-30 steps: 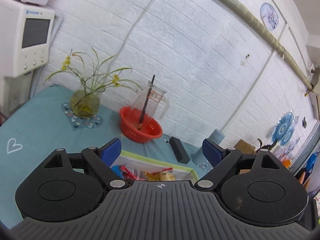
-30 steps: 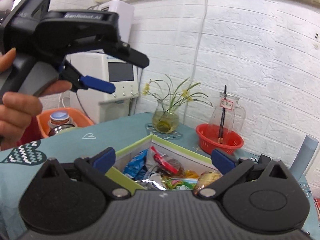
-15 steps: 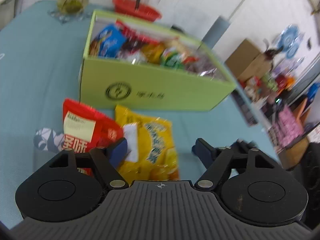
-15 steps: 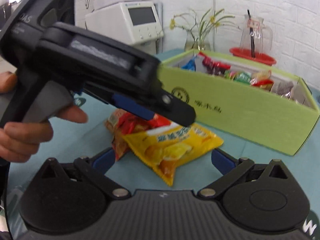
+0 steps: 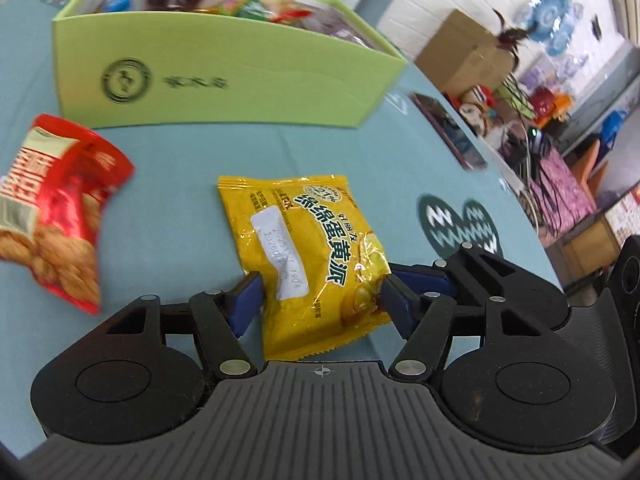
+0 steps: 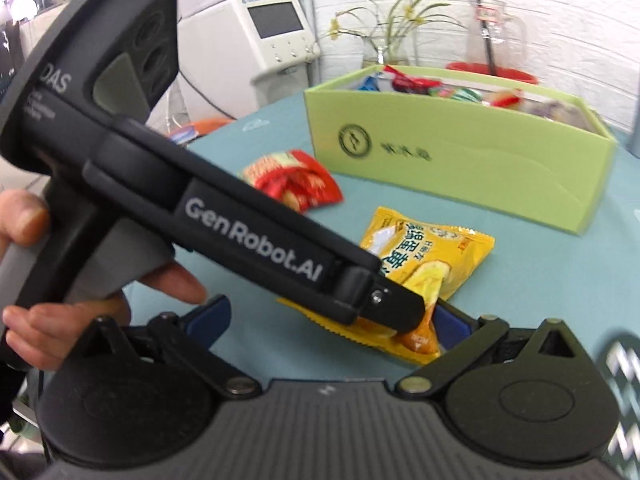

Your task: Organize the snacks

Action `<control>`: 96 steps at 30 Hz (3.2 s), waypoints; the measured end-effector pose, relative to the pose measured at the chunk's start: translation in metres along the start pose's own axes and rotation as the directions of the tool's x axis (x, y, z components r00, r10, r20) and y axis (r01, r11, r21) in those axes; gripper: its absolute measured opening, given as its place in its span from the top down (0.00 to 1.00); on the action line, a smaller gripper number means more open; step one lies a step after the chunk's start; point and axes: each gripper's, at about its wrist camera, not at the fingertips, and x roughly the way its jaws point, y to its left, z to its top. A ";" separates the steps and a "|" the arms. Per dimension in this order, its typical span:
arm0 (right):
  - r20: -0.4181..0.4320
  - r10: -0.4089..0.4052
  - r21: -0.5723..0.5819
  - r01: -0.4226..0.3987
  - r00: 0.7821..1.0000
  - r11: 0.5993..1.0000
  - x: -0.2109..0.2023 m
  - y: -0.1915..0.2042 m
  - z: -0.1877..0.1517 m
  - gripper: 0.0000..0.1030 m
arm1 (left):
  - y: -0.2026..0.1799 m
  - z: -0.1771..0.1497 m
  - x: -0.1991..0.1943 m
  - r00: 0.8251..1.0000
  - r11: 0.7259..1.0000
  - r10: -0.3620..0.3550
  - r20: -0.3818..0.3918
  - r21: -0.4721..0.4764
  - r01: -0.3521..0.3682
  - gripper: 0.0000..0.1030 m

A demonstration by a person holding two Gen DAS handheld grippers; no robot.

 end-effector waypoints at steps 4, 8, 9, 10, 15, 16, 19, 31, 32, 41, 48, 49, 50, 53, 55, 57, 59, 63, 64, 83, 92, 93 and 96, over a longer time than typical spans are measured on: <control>-0.001 -0.027 0.023 0.027 1.000 0.999 -0.022 0.000 -0.018 0.01 | -0.024 -0.014 0.003 1.000 0.999 0.007 -0.001 0.033 -0.007 0.49; 0.022 -0.079 0.043 0.078 0.997 0.996 -0.035 -0.001 -0.022 0.01 | -0.023 -0.012 -0.001 1.000 1.000 -0.010 -0.001 -0.011 0.010 0.49; 0.032 -0.089 0.049 0.087 0.996 0.995 -0.038 -0.002 -0.023 0.01 | -0.021 -0.010 -0.004 1.000 1.000 -0.011 0.005 -0.019 0.011 0.48; 0.042 -0.093 0.057 0.090 0.995 0.994 -0.042 -0.004 -0.023 0.01 | -0.020 -0.009 -0.007 1.000 1.000 -0.006 0.015 -0.021 0.007 0.48; 0.056 -0.121 0.086 0.116 0.991 0.990 -0.040 -0.007 -0.020 0.01 | -0.013 0.002 -0.013 0.999 0.999 0.015 0.050 -0.035 -0.014 0.41; 0.051 -0.122 0.090 0.117 0.991 0.989 -0.037 -0.007 -0.019 0.01 | -0.011 0.004 -0.011 0.999 0.999 0.015 0.050 -0.039 -0.013 0.40; 0.039 -0.115 0.105 0.110 0.993 0.988 -0.032 -0.010 -0.016 0.01 | -0.005 0.009 -0.004 0.999 0.998 0.010 0.041 -0.056 -0.008 0.33; 0.013 -0.102 0.134 0.099 0.995 0.986 -0.016 -0.022 -0.002 0.01 | 0.005 0.017 0.011 0.999 0.996 -0.019 0.037 -0.091 0.022 0.28; 0.012 -0.105 0.142 0.102 0.994 0.985 -0.017 -0.021 -0.003 0.01 | 0.004 0.018 0.013 0.999 0.996 -0.020 0.033 -0.089 0.023 0.27; 0.022 -0.103 0.129 0.100 0.994 0.987 -0.013 -0.014 -0.007 0.05 | -0.011 0.012 0.021 0.999 1.000 0.017 0.051 -0.016 -0.016 0.55; 0.113 -0.144 0.022 0.143 0.983 0.990 -0.032 -0.002 0.023 0.26 | -0.017 0.044 -0.015 0.988 0.999 0.009 0.153 -0.036 -0.003 0.71; 0.141 -0.155 0.005 0.156 0.978 0.988 -0.034 -0.004 0.035 0.26 | -0.019 0.056 -0.022 0.983 1.000 0.002 0.182 -0.027 0.003 0.71; 0.174 -0.171 -0.015 0.176 0.970 0.984 -0.036 -0.007 0.049 0.26 | -0.020 0.072 -0.029 0.976 1.000 -0.005 0.217 -0.024 0.011 0.71; 0.252 -0.198 -0.049 0.217 0.947 0.975 -0.031 -0.020 0.093 0.26 | -0.017 0.117 -0.040 0.950 1.000 -0.006 0.313 -0.008 0.009 0.66; 0.277 -0.202 -0.058 0.226 0.939 0.972 -0.015 -0.033 0.123 0.26 | -0.009 0.144 -0.037 0.933 1.000 0.007 0.359 -0.016 -0.002 0.65; 0.279 -0.200 -0.066 0.227 0.939 0.972 0.007 -0.048 0.146 0.26 | 0.005 0.169 -0.027 0.921 0.999 0.036 0.388 -0.028 -0.027 0.65; 0.265 -0.186 -0.056 0.208 0.946 0.977 0.032 -0.063 0.164 0.26 | 0.020 0.191 -0.012 0.916 0.997 0.070 0.394 -0.051 -0.054 0.65; 0.225 -0.144 -0.017 0.151 0.964 0.988 0.076 -0.087 0.180 0.27 | 0.049 0.215 0.016 0.927 0.992 0.125 0.354 -0.072 -0.106 0.65; 0.217 -0.132 -0.006 0.136 0.967 0.991 0.083 -0.093 0.178 0.27 | 0.052 0.217 0.022 0.930 0.990 0.141 0.339 -0.073 -0.123 0.64; 0.409 -0.177 0.006 0.191 0.895 0.982 -0.002 -0.084 0.195 0.01 | 0.046 0.175 -0.111 0.788 0.995 0.068 0.612 -0.098 -0.010 0.19; 0.208 -0.087 0.025 0.084 0.974 0.996 0.007 -0.049 0.130 0.01 | 0.100 0.088 -0.117 0.889 0.968 0.246 0.387 -0.137 -0.208 0.17; 0.160 -0.049 0.030 0.044 0.986 0.999 0.013 -0.039 0.115 0.01 | 0.110 0.078 -0.110 0.902 0.966 0.251 0.350 -0.148 -0.211 0.18; 0.035 0.058 0.025 -0.059 0.998 0.998 0.042 -0.004 0.088 0.01 | 0.133 0.054 -0.092 0.933 0.960 0.252 0.258 -0.189 -0.207 0.27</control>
